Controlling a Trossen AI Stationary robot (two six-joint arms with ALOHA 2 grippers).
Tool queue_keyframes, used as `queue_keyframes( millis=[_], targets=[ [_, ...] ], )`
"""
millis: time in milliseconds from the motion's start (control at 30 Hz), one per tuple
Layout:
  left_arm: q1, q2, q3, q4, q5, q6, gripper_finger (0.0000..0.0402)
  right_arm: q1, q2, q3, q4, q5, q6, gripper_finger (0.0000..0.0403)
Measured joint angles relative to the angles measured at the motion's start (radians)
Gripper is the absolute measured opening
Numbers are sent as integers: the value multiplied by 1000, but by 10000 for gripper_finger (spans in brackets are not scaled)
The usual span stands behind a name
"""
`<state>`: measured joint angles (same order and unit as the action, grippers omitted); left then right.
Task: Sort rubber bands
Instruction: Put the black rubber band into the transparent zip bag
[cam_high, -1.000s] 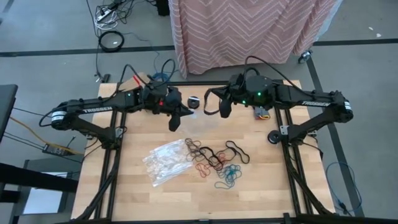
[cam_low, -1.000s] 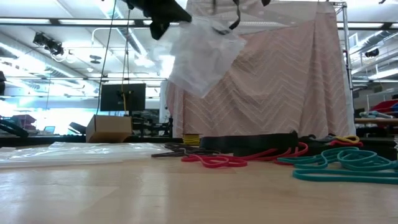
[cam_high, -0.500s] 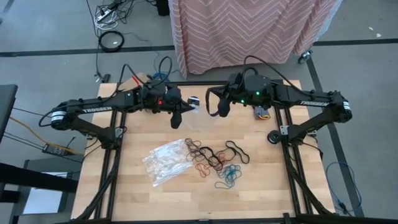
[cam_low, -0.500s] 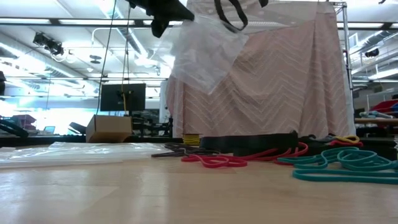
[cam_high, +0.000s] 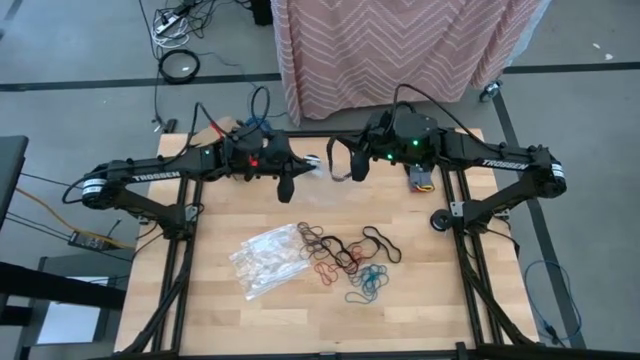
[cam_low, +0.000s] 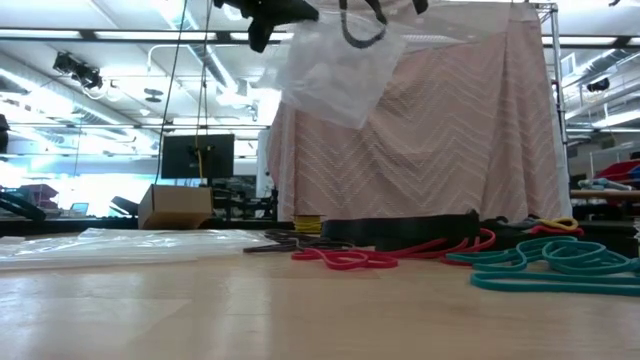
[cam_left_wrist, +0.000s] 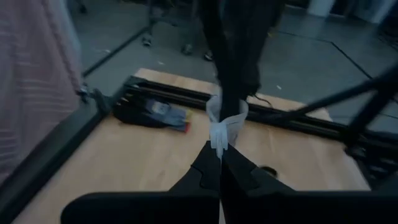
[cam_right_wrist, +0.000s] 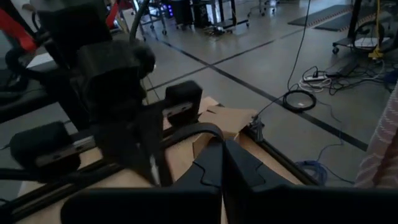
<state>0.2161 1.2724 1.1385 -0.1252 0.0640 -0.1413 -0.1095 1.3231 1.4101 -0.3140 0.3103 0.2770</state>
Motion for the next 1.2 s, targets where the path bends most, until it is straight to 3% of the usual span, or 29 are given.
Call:
queue_keyframes(
  millis=[300, 567, 767, 967, 1200],
  targets=[
    [1, 0, 0, 62, -34, -1, 0, 3, 0, 0, -127, -32, 44, 0],
    [2, 0, 0, 23, -26, -2, 0, 2, 0, -1, -385, -30, 112, 0],
    [2, 0, 0, 23, -26, 2, 0, 2, 0, 3, -160, -139, 39, 0],
    [7, 0, 0, 20, -34, 3, 0, 3, 0, 20, -422, -151, 84, 0],
    [7, 21, -1, 2, 12, 4, 0, -12, 0, 23, -353, -282, 62, 0]
  ],
)
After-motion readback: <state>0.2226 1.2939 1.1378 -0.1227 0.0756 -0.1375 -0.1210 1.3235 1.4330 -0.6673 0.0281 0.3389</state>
